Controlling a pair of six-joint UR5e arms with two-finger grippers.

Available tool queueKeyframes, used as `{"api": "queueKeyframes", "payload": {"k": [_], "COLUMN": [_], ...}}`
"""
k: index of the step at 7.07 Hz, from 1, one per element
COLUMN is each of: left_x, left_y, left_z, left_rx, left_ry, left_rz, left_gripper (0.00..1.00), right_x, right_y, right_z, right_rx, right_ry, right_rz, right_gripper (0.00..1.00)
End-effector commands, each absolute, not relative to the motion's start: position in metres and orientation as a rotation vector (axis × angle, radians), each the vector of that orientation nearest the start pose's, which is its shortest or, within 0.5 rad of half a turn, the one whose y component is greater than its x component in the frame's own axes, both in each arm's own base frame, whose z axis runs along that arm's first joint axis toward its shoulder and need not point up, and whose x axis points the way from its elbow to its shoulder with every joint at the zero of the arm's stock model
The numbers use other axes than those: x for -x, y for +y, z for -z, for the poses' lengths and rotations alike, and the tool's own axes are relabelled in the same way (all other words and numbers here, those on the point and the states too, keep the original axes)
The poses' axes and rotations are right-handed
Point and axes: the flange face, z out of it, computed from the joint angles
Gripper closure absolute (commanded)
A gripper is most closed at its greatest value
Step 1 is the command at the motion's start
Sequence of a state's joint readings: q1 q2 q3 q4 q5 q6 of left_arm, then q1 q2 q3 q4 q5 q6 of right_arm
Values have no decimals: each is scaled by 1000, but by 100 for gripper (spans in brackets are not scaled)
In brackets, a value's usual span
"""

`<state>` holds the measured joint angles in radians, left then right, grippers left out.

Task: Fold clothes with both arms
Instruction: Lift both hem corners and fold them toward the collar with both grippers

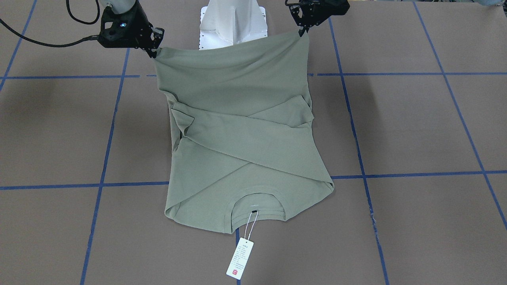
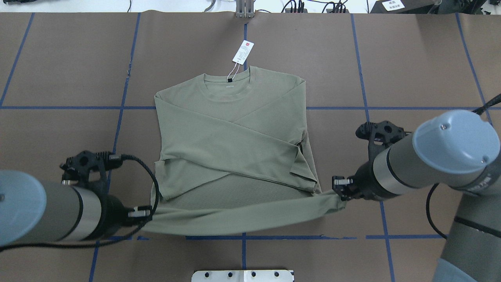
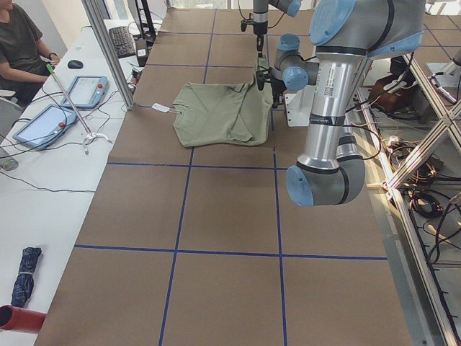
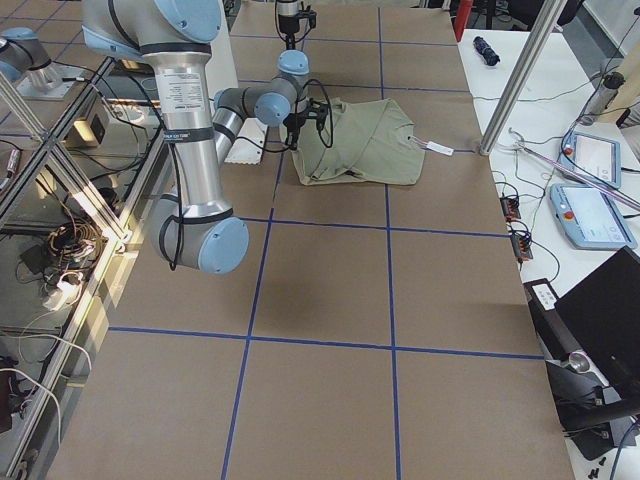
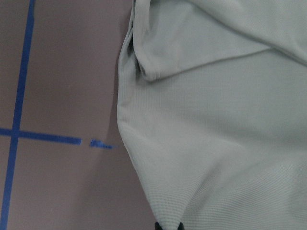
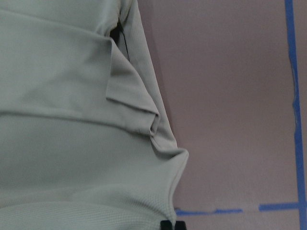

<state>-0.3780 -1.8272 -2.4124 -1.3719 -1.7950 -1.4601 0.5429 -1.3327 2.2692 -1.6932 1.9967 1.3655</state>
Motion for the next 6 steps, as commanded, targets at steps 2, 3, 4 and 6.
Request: {"api": "queueKeyframes", "payload": {"k": [2,3,4,6], "left_x": [-372,-378,-376,-397], "left_y": [-373,-403,-442,-503], "left_z": [-209,-225,-247,-277], "left_rx": [-102,-123,-154,-181], "left_ry": [887,895,902,906], "left_rz": [244,281,331,381], "left_gripper": [100,100,100,100], "right_x": [347,367,388,412], "right_y": [-459,-496,-527,-568], "right_z": [-215,-230,-259,-283], "right_rx": [-22,-25,-52,-53], "right_ry": [-891,-873,-921,-923], "right_rz": [-348,-375,-377,-391], "right_gripper": [100,100,100,100]}}
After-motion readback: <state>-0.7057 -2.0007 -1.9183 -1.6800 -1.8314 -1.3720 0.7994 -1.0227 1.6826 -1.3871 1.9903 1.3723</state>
